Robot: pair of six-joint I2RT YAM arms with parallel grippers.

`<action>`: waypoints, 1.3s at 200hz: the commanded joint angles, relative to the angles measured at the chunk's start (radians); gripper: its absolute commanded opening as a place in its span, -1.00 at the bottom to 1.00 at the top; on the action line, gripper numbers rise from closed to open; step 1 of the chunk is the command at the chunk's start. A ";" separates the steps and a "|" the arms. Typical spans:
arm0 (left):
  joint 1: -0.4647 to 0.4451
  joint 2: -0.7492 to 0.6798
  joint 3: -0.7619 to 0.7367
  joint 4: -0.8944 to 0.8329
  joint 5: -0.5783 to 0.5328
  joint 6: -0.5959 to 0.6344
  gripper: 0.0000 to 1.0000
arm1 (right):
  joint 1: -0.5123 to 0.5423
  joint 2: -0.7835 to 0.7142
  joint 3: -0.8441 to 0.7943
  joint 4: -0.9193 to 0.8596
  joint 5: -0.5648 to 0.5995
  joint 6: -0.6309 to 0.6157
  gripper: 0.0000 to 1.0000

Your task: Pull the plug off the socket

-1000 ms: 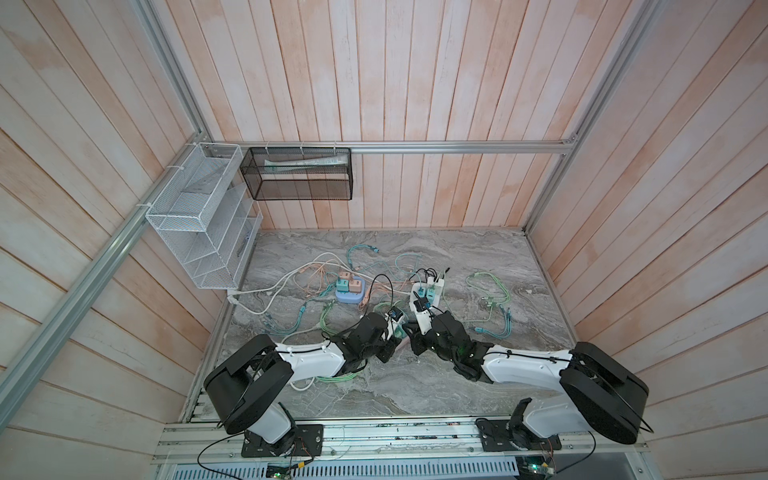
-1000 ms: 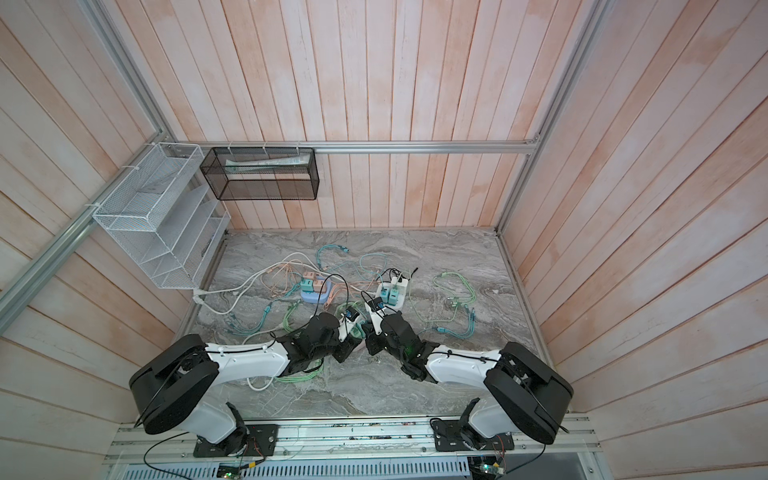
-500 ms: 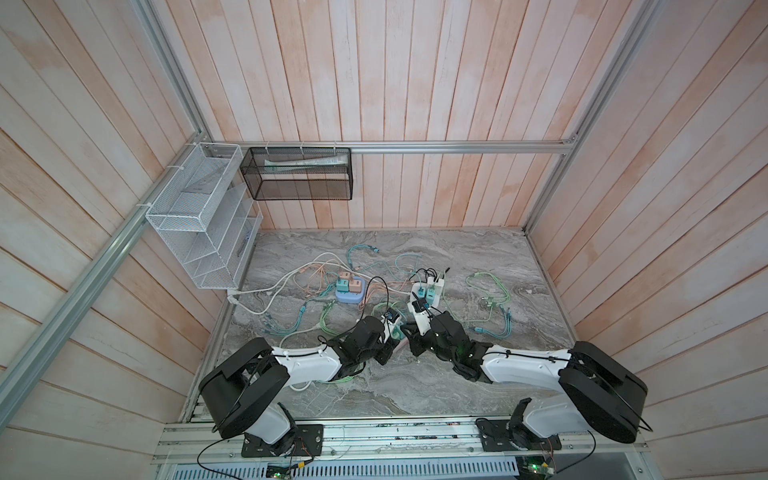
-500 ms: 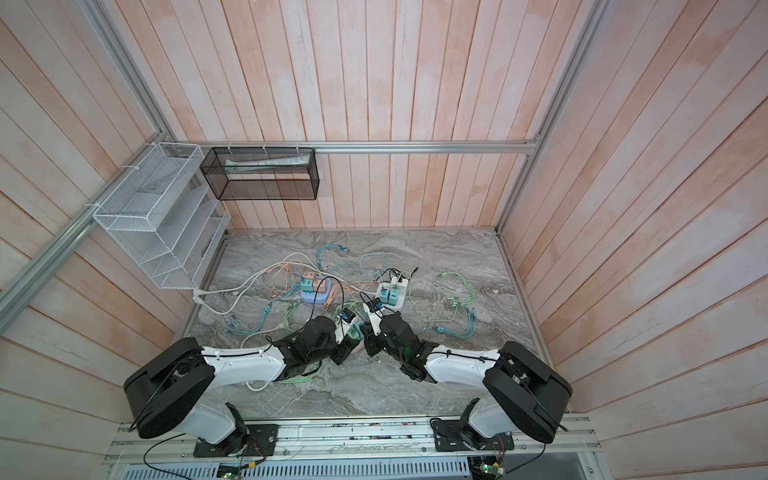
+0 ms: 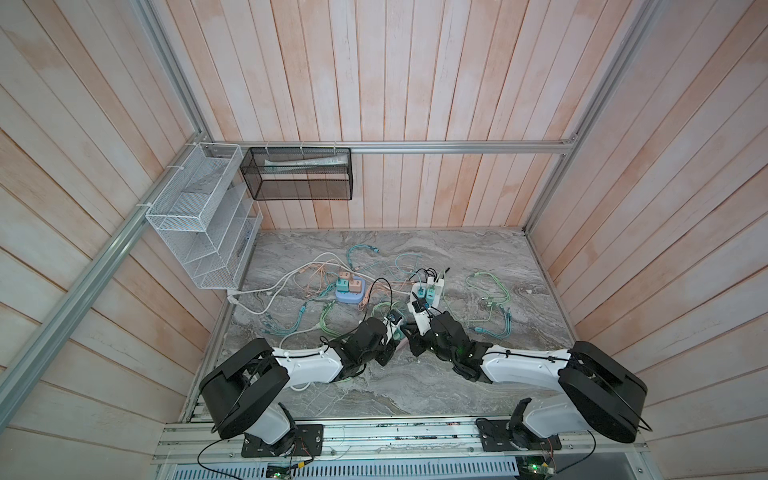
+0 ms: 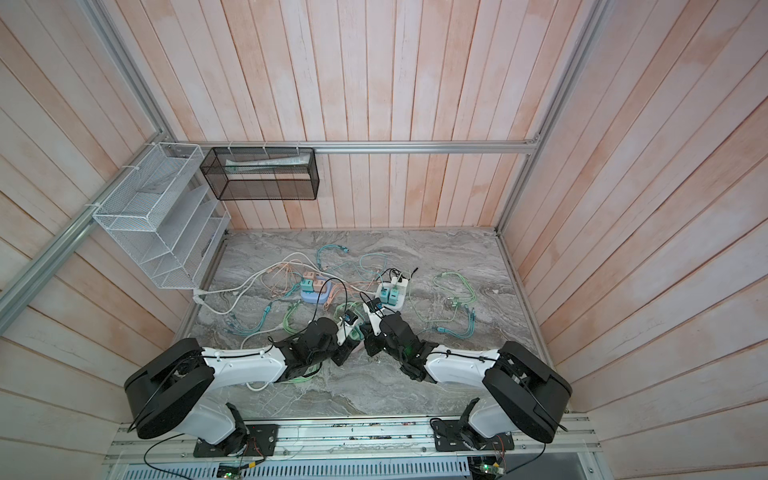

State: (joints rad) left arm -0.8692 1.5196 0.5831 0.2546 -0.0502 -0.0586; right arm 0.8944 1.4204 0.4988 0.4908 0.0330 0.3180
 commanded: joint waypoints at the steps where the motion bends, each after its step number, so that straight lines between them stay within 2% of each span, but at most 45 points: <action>1: 0.028 -0.071 0.056 0.257 0.019 -0.076 -0.79 | 0.032 0.067 -0.051 -0.258 -0.110 0.027 -0.80; 43: 0.045 -0.086 0.049 0.257 0.041 -0.076 -0.79 | 0.032 0.069 -0.052 -0.258 -0.108 0.028 -0.80; 92: -0.014 -0.067 0.087 0.167 -0.011 0.058 -0.79 | 0.032 0.077 -0.055 -0.256 -0.105 0.032 -0.80; 130: -0.009 -0.100 0.054 0.198 -0.059 0.033 -0.79 | 0.032 0.075 -0.055 -0.266 -0.097 0.032 -0.80; 166: 0.024 -0.120 0.037 0.228 0.001 -0.046 -0.79 | 0.032 0.083 -0.051 -0.268 -0.098 0.030 -0.80; 234: 0.032 -0.159 0.002 0.140 0.005 -0.024 -0.80 | 0.032 0.077 -0.052 -0.278 -0.055 0.060 -0.79; 260: 0.051 -0.177 -0.015 0.103 0.011 -0.051 -0.80 | 0.032 0.081 -0.053 -0.254 -0.045 0.076 -0.77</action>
State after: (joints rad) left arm -0.8360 1.3758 0.5880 0.3626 -0.0589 -0.0772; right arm 0.9066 1.4372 0.5037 0.5041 0.0326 0.3397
